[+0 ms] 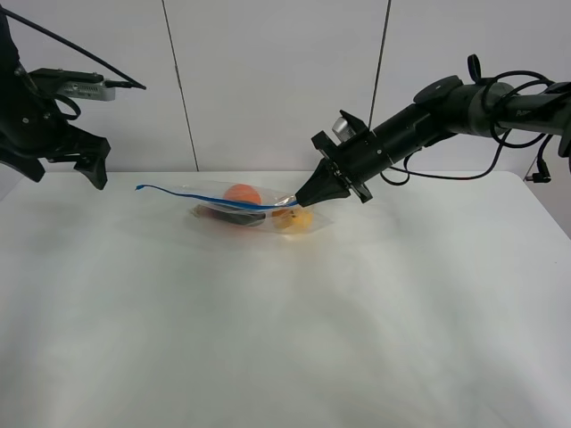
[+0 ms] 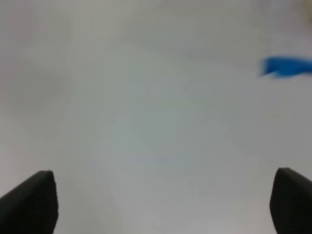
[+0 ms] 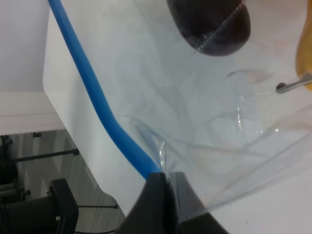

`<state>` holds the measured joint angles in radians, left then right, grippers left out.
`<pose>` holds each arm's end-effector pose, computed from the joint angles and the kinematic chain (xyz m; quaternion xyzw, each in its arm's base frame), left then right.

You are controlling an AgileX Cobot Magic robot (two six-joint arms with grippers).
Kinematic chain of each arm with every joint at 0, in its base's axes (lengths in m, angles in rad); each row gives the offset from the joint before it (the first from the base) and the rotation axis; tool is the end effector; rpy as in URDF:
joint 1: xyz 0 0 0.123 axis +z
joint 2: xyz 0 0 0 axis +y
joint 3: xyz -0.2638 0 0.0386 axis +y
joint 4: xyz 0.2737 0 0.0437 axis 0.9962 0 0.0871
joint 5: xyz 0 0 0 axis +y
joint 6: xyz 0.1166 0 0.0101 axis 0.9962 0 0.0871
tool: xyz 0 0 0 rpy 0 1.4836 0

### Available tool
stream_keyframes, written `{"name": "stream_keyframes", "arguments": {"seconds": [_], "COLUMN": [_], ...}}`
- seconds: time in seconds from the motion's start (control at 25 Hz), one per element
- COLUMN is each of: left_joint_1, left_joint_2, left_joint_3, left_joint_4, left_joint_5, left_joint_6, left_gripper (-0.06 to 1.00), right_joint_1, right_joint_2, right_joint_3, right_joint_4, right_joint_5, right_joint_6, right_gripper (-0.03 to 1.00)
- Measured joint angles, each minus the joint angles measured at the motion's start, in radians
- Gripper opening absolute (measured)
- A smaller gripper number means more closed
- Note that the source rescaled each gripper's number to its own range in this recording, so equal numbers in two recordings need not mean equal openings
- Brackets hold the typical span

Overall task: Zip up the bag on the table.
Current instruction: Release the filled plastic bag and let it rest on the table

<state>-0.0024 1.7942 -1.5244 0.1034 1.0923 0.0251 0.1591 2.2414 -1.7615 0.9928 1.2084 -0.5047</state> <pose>0.4057 0.0098 0.2294 0.0304 0.9874 0.0505 0.1466 0.4520 0.1654 0.1470 -0.1205 0.8884 0.4384 0.0630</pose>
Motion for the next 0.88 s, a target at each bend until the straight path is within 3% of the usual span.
{"name": "stream_keyframes", "arguments": {"seconds": [0.2,0.52,0.72,0.88], "left_joint_1": [0.000,0.042,0.076,0.076], "left_joint_2": [-0.001,-0.001,-0.011,-0.102], "left_joint_3": [-0.001,-0.001,0.008,0.104], "left_joint_4": [0.012,0.010,-0.054,-0.098], "left_joint_5": [0.098,0.118,0.117,0.117], "left_joint_6": [0.001,0.001,0.004,0.028], "left_gripper": [1.00,1.00,1.00,1.00], "right_joint_1": [0.000,0.000,0.000,0.000], "right_joint_2": [0.000,0.000,0.000,0.000], "right_joint_3": [0.000,0.000,0.000,0.000], "right_joint_4": [0.000,0.000,0.000,0.000], "right_joint_5": [0.000,0.000,0.000,0.000], "right_joint_6": [0.000,0.000,0.000,0.000], "right_gripper": [0.00,0.00,0.00,0.00]}}
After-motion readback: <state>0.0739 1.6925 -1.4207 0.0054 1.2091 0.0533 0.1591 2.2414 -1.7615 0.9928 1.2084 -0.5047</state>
